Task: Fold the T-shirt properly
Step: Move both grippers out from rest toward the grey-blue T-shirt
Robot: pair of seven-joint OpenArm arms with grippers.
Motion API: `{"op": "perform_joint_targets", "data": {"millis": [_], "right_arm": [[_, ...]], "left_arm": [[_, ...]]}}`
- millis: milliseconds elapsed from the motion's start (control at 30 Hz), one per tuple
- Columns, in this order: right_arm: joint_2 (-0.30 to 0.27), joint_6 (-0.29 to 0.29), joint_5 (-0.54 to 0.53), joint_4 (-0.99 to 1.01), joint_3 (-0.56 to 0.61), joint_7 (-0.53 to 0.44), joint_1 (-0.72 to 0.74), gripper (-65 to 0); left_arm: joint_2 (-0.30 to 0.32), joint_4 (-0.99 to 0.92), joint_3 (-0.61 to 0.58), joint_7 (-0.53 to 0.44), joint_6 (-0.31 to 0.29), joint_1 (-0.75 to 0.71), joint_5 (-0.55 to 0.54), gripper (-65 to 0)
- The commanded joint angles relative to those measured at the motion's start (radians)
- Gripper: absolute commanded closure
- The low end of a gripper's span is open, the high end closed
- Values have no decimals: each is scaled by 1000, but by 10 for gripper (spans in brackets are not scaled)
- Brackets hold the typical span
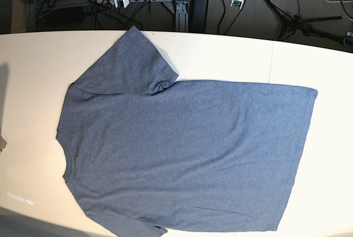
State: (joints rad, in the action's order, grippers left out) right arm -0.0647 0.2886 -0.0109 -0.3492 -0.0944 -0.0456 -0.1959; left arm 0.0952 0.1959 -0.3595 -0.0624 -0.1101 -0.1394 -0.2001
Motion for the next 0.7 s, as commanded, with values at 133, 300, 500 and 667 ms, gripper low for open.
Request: {"op": "perform_joint_targets", "data": {"millis": [133,300,500,667], "right_arm": [[-54,-14,-8,-137,37,-7,-130,0],[-123,-14,-28,-329,102,-7,-286,0],[-229,-15,-58,-616,129,-7,-472,0],[-335,-15,-57,-895,129,-6,-620,0]], "left_arm": [[58,85,0,-84,-292,-84,-1,-13],[131,216,24,-154,-472,-187,-14,-13],[207,427,199,-158,-565,-327,-49,-13],[273,671,330,-158,-583,-471,-42,-13]]}}
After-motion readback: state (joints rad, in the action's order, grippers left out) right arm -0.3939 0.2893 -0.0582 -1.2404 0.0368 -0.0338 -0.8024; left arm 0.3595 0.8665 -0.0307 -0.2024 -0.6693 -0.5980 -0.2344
